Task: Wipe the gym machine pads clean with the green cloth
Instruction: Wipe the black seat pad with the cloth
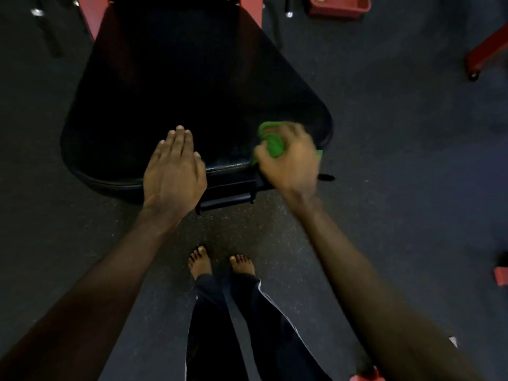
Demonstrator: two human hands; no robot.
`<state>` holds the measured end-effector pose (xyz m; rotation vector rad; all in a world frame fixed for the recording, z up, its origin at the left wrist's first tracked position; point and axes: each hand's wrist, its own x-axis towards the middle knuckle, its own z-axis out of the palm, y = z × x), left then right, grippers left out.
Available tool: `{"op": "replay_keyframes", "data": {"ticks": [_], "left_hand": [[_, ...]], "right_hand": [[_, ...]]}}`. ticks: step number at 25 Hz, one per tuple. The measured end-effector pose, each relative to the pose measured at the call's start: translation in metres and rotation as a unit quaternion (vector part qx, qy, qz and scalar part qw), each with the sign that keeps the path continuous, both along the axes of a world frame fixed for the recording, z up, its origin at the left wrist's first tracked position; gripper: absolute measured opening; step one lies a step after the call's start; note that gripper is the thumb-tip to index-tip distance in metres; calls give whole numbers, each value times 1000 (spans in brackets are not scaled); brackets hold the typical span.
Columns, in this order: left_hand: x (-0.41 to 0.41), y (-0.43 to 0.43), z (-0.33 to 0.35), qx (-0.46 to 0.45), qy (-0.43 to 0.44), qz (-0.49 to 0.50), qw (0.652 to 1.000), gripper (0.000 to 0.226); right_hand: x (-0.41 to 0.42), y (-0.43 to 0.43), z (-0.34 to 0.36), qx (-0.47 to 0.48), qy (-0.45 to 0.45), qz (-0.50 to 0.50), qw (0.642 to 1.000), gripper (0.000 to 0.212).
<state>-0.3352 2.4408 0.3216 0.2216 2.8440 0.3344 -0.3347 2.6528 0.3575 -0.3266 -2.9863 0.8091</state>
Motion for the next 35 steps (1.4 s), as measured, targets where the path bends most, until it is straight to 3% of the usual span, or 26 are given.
{"op": "replay_keyframes", "data": {"ticks": [3,6,10,15,18,23,26,30,35], "left_hand": [[0,-3,0,12,9,-6,1000,55],[3,-8,2,9,23,-14,1000,56],[5,-15,-3,-1,53,-20,998,58],[8,-30,-11,0,65,-35,997,64],[8,-33,-12,13,77,-46,996,64],[12,-63,-16,24,94,-69,993,61],[11,-86,-17,39,106,-92,989,60],[3,-126,-23,71,108,-80,988,61],[3,-162,-36,112,116,-109,981,60]], "right_hand": [[23,-53,-14,-19,17,142,990,43],[27,-22,-17,2,64,196,979,41],[24,61,-19,30,92,117,988,41],[29,29,-33,-11,156,7,988,29],[33,-11,-38,-14,198,63,978,27],[36,-65,-37,20,154,210,965,37],[41,-25,-32,54,134,152,978,50],[46,-49,-39,7,184,26,983,34],[52,-139,-50,-1,244,113,963,28]]}}
